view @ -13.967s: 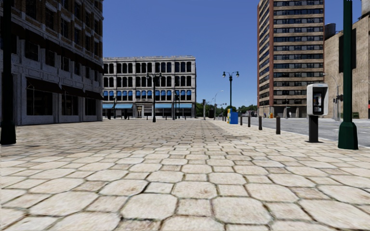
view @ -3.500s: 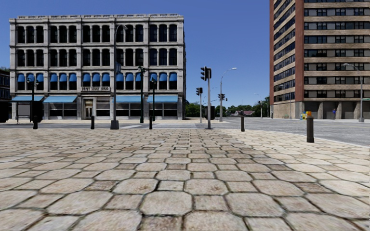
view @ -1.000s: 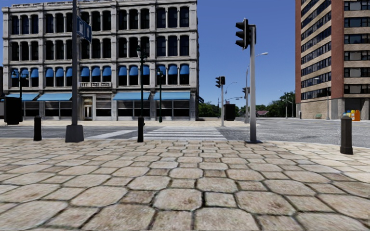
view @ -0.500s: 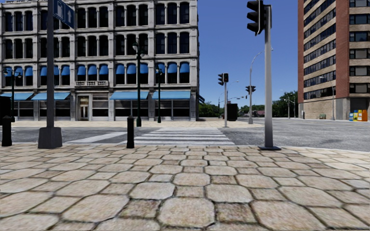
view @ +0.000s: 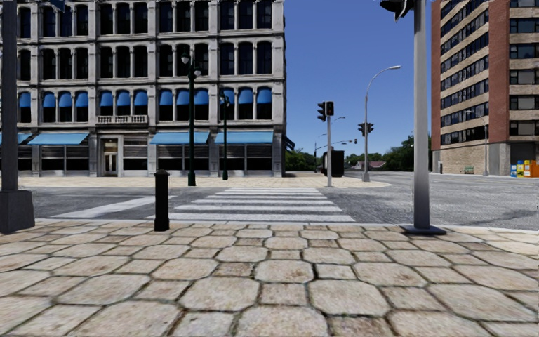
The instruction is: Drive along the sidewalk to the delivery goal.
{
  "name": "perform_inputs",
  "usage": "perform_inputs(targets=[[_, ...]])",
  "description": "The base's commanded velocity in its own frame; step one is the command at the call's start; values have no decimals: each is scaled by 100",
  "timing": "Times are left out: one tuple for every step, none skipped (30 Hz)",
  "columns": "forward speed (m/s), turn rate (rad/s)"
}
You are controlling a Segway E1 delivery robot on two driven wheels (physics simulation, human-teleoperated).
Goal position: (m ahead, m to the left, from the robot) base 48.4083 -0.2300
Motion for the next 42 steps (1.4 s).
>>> perform_inputs(targets=[[200, -97], [200, -96], [200, -5], [200, 0], [200, 0], [200, 0], [200, 0], [200, 0], [200, 0], [200, 0], [200, 0], [200, 0], [200, 0], [200, 0], [200, 0], [200, 0], [200, 0], [200, 0], [200, 0], [200, 0], [200, 0], [200, 0], [200, 0], [200, 0], [200, 0], [200, 0], [200, 0], [200, 0], [200, 0], [200, 0], [200, 0], [200, 0], [200, 0], [200, 0], [200, 0], [200, 0], [200, 0], [200, 0], [200, 0], [200, 0], [200, 0], [200, 0]])
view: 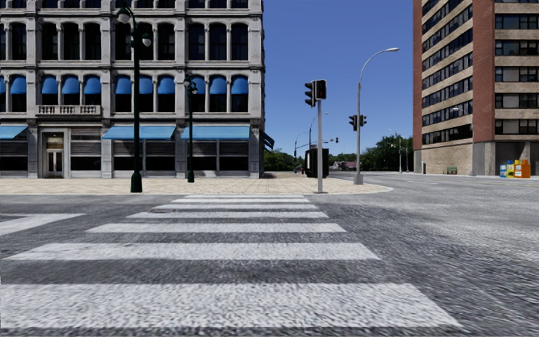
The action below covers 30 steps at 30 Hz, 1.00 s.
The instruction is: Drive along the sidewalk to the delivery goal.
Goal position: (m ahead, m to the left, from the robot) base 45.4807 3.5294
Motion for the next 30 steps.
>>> perform_inputs(targets=[[200, 0], [200, 0], [200, 0], [200, 0], [200, 0], [200, 0], [200, 0], [200, 0], [200, 0], [200, 0], [200, 0], [200, 0], [200, 0], [200, 0], [200, 0], [200, 0], [200, 0], [200, 0], [200, 0], [200, 0], [200, 0], [200, 0], [200, 0], [200, 0], [200, 0], [200, 0], [200, 0], [200, 0], [200, 0], [200, 0]])
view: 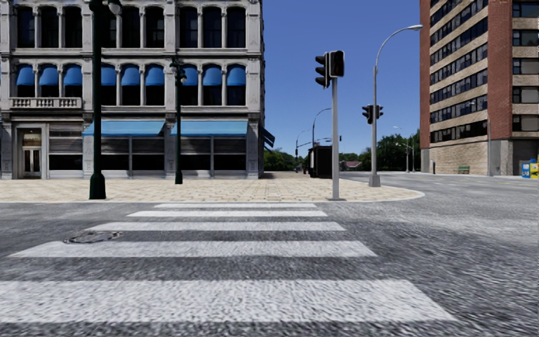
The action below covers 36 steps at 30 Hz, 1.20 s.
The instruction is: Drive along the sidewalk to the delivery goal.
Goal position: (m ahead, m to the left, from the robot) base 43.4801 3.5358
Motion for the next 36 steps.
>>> perform_inputs(targets=[[200, 0], [200, 0], [200, 0], [200, 0], [200, 0], [200, 0], [200, 0], [200, 0], [200, 0], [200, 0], [200, 0], [200, 0], [200, 0], [200, 0], [200, 0], [200, 0], [200, 0], [200, 0], [200, 0], [200, 0], [200, 0], [200, 0], [200, 0], [200, 0], [200, 0], [200, 0], [200, 0], [200, 0], [200, 0], [200, 0], [200, 0], [200, 0], [200, 0], [200, 0], [200, 0], [200, 0]])
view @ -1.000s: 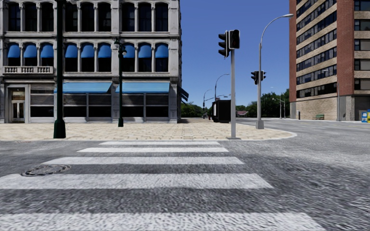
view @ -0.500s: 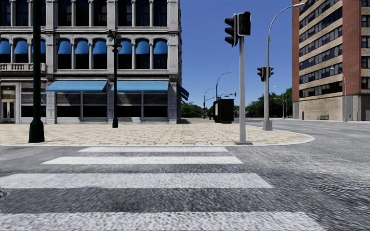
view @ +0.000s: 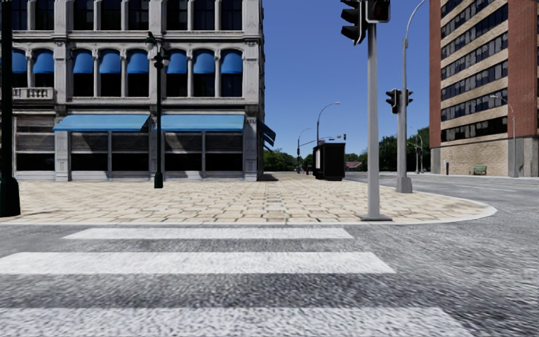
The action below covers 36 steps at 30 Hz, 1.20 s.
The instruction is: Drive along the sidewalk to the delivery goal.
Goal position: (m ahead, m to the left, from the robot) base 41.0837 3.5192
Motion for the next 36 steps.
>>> perform_inputs(targets=[[200, 0], [200, 0], [200, 0], [200, 0], [200, 0], [200, 0], [200, 0], [200, 0], [200, 0], [200, 0], [200, 0], [200, 0], [200, 0], [200, 0], [200, 0], [200, 0], [200, 0], [200, 0], [200, 0], [200, 0], [200, 0], [200, 0], [200, 0], [200, 0], [200, 0], [200, 0], [200, 0], [200, 0], [200, 0], [200, 0], [200, 0], [200, 0], [200, 0], [200, 0], [200, 0], [200, 0]])
